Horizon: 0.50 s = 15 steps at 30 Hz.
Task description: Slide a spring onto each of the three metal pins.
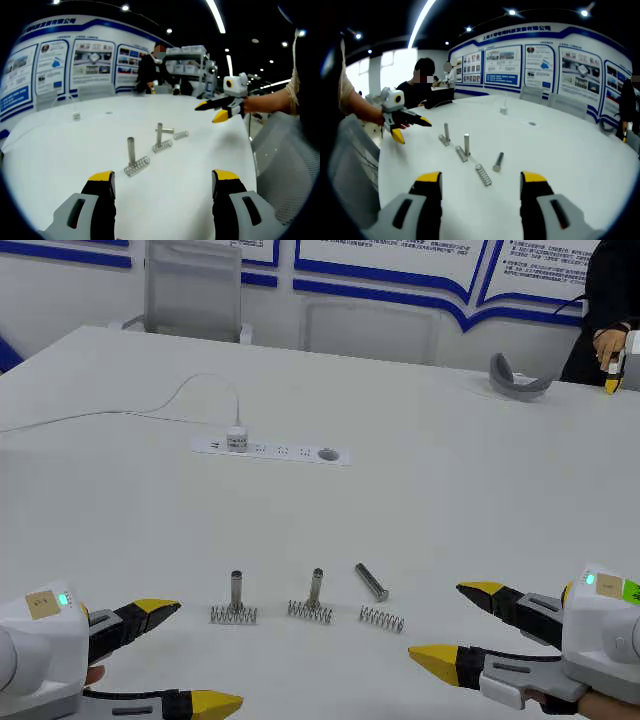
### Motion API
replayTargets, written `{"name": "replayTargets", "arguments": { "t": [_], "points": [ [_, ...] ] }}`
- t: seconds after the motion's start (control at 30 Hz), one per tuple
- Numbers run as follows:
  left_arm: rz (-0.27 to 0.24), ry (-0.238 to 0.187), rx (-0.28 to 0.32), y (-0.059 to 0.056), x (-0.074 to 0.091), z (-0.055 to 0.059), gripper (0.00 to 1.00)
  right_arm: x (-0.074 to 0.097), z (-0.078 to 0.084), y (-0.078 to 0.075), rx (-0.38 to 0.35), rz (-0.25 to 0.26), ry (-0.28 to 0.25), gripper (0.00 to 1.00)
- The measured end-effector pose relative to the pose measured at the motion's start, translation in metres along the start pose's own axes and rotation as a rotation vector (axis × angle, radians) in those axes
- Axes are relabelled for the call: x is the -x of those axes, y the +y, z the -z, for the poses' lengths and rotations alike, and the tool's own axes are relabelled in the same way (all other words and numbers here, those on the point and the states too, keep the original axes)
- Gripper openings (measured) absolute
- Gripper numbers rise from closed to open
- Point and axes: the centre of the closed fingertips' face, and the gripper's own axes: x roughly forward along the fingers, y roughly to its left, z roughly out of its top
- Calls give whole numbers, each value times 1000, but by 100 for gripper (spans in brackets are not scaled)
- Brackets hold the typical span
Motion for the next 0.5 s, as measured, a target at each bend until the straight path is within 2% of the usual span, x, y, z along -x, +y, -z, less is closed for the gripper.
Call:
{"name": "replayTargets", "arguments": {
  "t": [0.3, 0.5],
  "points": [
    [3, 0, 2, 0, 0, 0, 81, -4, -11, -3, 15, 9, 11, 62],
    [4, 2, 3, -1, -1, 1, 81, -7, -13, -12, 10, 26, 31, 59]
  ]
}}
